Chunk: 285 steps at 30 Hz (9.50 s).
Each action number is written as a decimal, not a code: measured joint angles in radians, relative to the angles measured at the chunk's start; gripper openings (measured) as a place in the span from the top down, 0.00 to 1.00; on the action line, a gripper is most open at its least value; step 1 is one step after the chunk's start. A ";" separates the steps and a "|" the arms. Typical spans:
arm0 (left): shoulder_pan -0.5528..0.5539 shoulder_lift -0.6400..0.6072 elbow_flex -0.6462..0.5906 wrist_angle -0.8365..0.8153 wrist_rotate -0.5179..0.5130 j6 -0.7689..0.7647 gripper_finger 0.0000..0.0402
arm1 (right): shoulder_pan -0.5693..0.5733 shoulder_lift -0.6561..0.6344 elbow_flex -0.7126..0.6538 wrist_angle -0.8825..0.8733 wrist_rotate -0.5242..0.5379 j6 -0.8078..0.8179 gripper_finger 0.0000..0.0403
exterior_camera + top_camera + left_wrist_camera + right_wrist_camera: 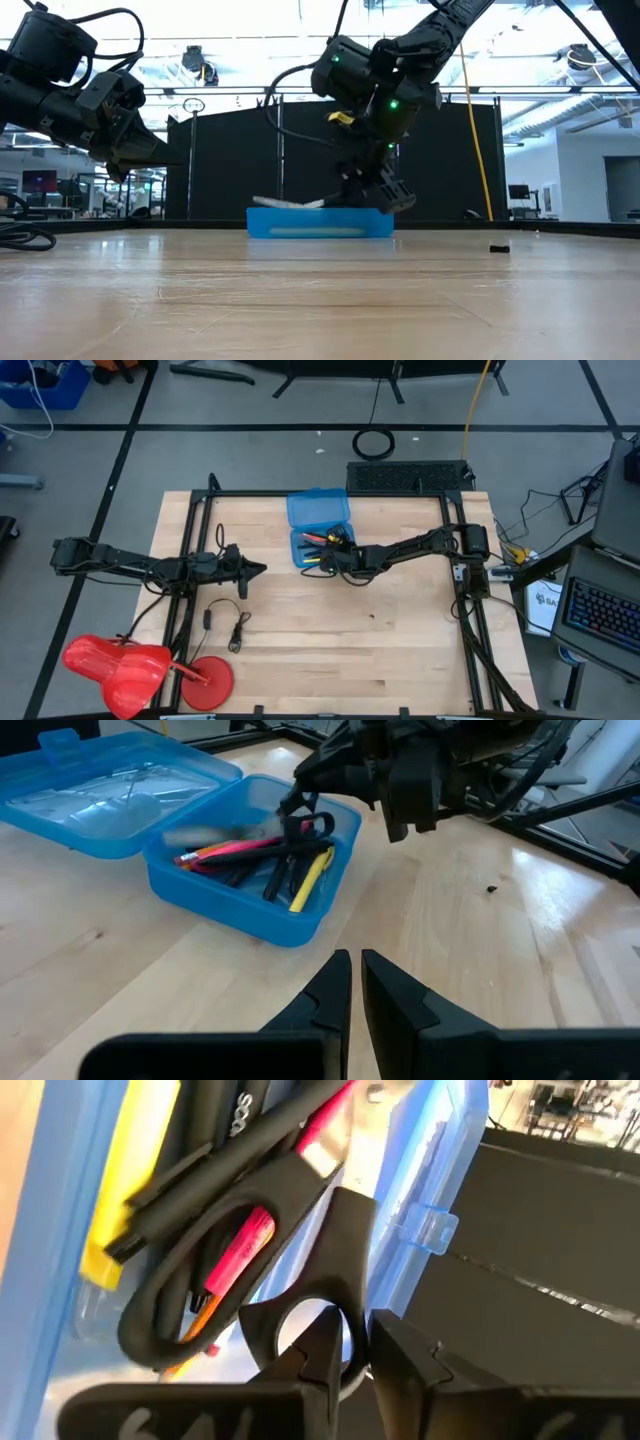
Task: Pick & place school supplies into a supply box
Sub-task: Put the black scissors into the blue supply box, then return to Home Position
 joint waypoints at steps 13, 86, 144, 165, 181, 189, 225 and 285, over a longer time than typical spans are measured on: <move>0.000 0.000 0.000 0.000 0.001 -0.002 0.92 | 0.000 -0.006 0.000 0.017 0.002 0.035 0.84; 0.002 -0.488 0.130 -0.514 -0.015 0.185 0.92 | 0.243 -1.203 -0.900 0.634 -0.685 1.024 0.84; 0.002 -0.733 0.310 -0.841 -0.107 0.230 0.92 | 0.234 -1.958 -1.172 0.282 -0.625 0.973 0.84; 0.002 -0.733 0.309 -0.838 -0.107 0.233 0.92 | 0.234 -1.958 -1.173 0.282 -0.625 0.973 0.84; 0.002 -0.733 0.309 -0.838 -0.107 0.232 0.92 | 0.234 -1.958 -1.173 0.282 -0.626 0.973 0.84; 0.002 -0.733 0.309 -0.838 -0.107 0.232 0.92 | 0.234 -1.958 -1.173 0.283 -0.626 0.973 0.84; 0.002 -0.733 0.309 -0.838 -0.107 0.232 0.92 | 0.235 -1.958 -1.173 0.283 -0.626 0.973 0.84; 0.002 -0.733 0.309 -0.838 -0.107 0.232 0.92 | 0.235 -1.958 -1.173 0.283 -0.627 0.973 0.84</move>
